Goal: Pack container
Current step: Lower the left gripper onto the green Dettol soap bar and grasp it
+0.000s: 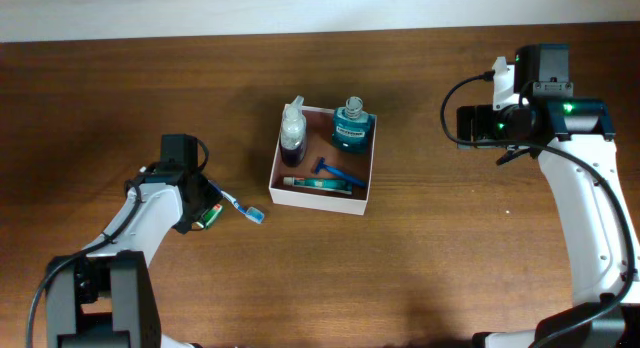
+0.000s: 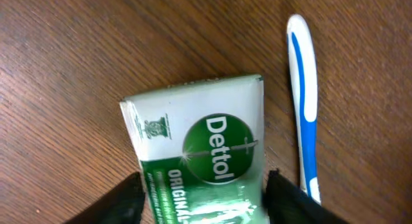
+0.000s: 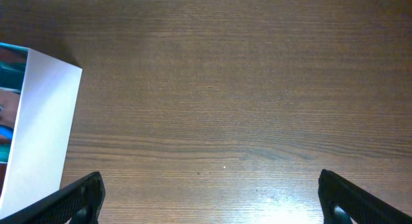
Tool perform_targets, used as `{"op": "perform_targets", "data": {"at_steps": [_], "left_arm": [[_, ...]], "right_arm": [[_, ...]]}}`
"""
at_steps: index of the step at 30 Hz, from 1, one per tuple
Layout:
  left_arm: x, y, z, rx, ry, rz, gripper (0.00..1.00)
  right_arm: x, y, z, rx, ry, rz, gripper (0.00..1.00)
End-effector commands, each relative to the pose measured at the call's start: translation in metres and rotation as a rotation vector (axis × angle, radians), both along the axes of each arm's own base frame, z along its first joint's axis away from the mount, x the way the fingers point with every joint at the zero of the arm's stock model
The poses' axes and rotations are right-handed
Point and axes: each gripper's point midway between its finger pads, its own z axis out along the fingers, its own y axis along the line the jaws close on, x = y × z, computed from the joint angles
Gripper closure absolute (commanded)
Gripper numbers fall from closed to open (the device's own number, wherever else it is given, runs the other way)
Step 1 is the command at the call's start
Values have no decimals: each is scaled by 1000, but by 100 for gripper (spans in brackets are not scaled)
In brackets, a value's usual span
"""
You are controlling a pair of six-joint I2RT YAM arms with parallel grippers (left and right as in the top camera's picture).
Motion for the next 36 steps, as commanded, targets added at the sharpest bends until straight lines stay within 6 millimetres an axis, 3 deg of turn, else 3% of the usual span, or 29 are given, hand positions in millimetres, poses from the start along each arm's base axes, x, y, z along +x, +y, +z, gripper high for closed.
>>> {"op": "perform_targets", "data": {"at_steps": [1,12,16,19,24,30,35,36], "left_arm": [[-5,2,-4,32,33,-81,45],[-18,1,-6,30,89,-93,48],[-25,-5,-8,7,123,-177,47],[-30,-6,-9,3,147,-181,26],[-32,-6,-9,2,155,-181,24],[-32,-5,-9,3,154,-181,33],[-32,-4,-9,17,158,-210,59],[-32,-3,-8,22,159,-210,61]], "right_arm": [[1,-3,4,-2,-11,-15,1],[1,-3,4,-2,-11,-15,1],[1,-3,4,-3,-11,-15,2],[1,-3,4,-3,-11,-15,2],[1,-3,4,-3,-11,-15,1],[1,-3,4,-3,-11,-15,2],[1,-3,4,-3,-11,-15,2],[1,-3,4,-3,-11,-15,1]]}}
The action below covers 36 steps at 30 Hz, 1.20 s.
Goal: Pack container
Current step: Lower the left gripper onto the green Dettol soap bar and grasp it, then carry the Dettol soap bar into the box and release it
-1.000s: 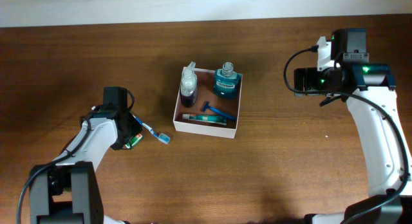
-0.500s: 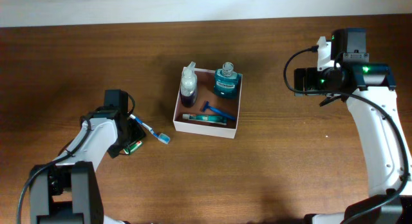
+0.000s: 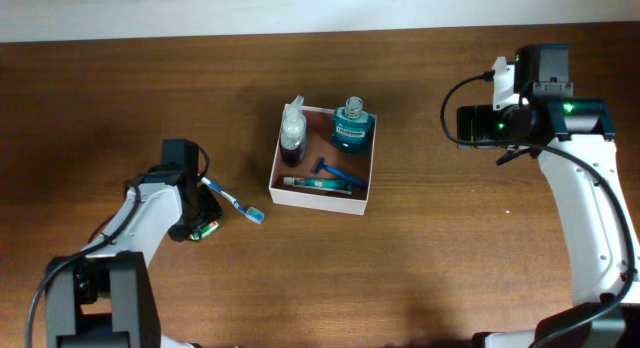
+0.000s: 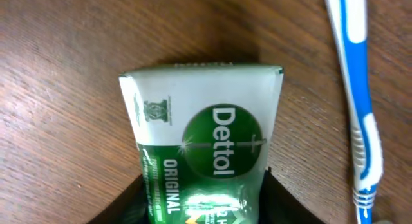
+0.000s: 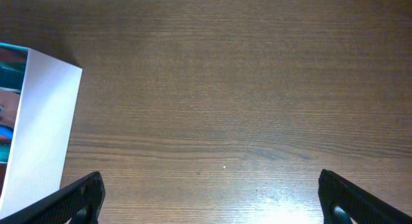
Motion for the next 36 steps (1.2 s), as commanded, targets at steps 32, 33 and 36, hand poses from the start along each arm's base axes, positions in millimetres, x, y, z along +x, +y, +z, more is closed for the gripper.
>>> {"op": "perform_targets", "data": {"at_steps": [32,33,36], "left_arm": [[77,-118,145,-468,-451,-431,89],[78,-125,146,-471,-460,-450,89],[80,-149,153,-480,-496,-521,85]], "right_arm": [[1,-3,4,-3,-10,-15,2],[1,-3,4,-3,-10,-15,2],[1,-3,4,-3,-10,-15,2]]}}
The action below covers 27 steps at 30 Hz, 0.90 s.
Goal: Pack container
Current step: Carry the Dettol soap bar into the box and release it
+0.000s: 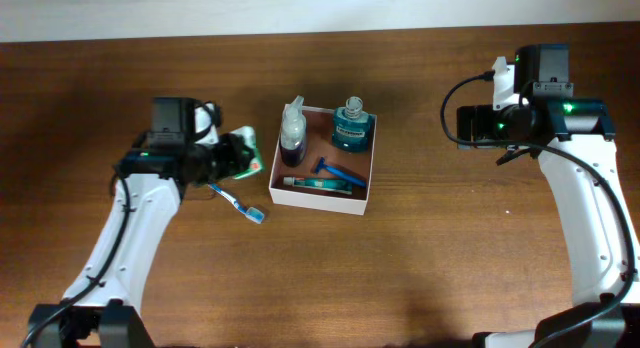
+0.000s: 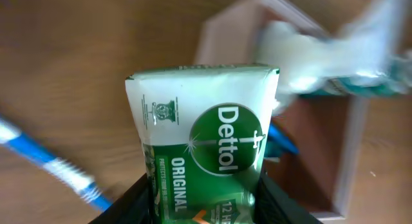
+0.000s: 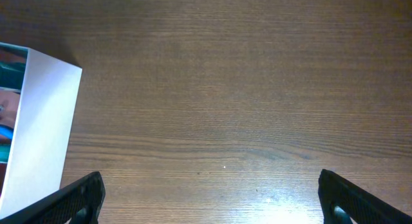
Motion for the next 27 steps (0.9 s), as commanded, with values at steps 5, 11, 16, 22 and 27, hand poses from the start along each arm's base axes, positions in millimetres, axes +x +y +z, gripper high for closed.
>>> {"op": "perform_targets", "data": {"at_steps": [5,11,16,22,27], "left_arm": [[-2,-75,36,-77,-158,-220,83],[-8,-104,34,7,-201,-264,84],[-12,-118,32,80,-233,-277,89],[-10,-126,34,156,-290,-262,89],[-12,-131,30,200,-299,-261,89]], "right_arm": [[1,-3,4,-2,-11,-15,1],[1,-3,4,-2,-11,-15,2],[1,-3,4,-2,-11,-15,2],[1,-3,4,-2,-11,-15,2],[1,-3,4,-2,-11,-15,2]]}}
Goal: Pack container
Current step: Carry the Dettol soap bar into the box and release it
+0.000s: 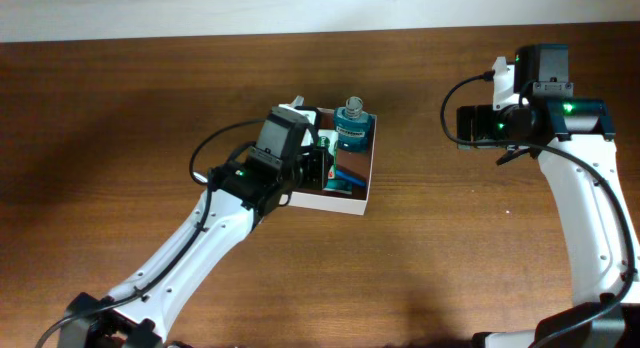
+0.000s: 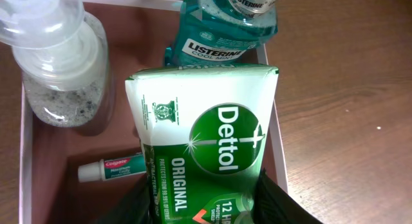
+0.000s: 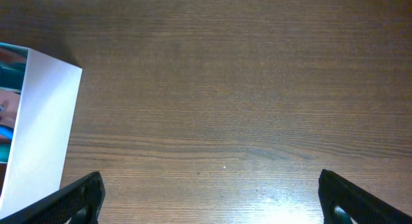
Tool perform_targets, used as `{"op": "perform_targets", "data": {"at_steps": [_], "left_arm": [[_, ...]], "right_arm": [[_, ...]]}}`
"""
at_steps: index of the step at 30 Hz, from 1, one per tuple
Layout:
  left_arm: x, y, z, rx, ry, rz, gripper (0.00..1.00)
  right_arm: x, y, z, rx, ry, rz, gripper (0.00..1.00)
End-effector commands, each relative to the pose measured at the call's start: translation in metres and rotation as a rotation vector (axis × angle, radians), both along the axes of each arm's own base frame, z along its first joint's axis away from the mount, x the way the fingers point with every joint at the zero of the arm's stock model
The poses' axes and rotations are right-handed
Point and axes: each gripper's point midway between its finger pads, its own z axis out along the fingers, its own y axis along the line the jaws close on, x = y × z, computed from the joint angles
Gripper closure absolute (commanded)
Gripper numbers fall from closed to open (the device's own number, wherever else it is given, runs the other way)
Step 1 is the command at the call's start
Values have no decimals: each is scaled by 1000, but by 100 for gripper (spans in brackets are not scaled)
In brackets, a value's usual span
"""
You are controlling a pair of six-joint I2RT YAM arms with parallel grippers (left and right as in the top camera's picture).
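A green Dettol soap pack [image 2: 203, 140] hangs over the inside of the white box [image 1: 318, 199], and my left gripper [image 2: 206, 201] is shut on its lower end. In the box stand a teal Listerine bottle [image 2: 222, 31] and a clear spray bottle [image 2: 61, 63], with a small Colgate tube [image 2: 109, 167] lying on the floor. A blue razor [image 1: 348, 176] shows beside my left gripper [image 1: 318, 168]. My right gripper [image 3: 209, 198] is open above bare table, far right of the box. No toothbrush shows in any view.
A white corner of the box [image 3: 38, 121] enters the right wrist view at the left edge. Brown wooden table [image 1: 450, 248] surrounds the box. My left arm [image 1: 210, 238] stretches from the lower left across to the box.
My left gripper has moved right with the soap pack, from beside the box's left wall to over its inside. The toothbrush no longer shows. The right arm has not moved.
My left gripper stood over the soap pack on the table, left of the box and next to a toothbrush. Then it was closer round the pack. Later it held the pack in the air near the box, and now over the box. The right arm stayed still.
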Motion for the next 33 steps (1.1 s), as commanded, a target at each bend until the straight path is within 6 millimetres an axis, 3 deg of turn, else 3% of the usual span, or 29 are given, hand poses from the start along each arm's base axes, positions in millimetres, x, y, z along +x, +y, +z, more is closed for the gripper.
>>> {"op": "perform_targets", "data": {"at_steps": [1,10,14,15,18,24,29,33], "left_arm": [[8,1,10,58,-77,26,89],[12,-7,-18,86,-35,15,88],[13,-7,-19,88,-33,15,87],[13,-8,-19,86,-36,15,82],[13,-8,-19,86,-36,15,51],[13,-9,-16,77,-39,12,35],[9,-16,-2,28,-47,-21,36],[6,-8,17,22,-79,-3,42]], "right_arm": [[1,-3,4,-2,-11,-16,1],[1,-3,4,-2,-10,-16,2],[1,-3,4,-2,-11,-16,2],[1,-3,4,-2,-10,-16,1],[1,-3,4,-2,-10,-16,1],[1,-3,4,-2,-11,-16,1],[1,-3,4,-2,-11,-16,1],[1,-3,4,-2,-11,-16,2]]}}
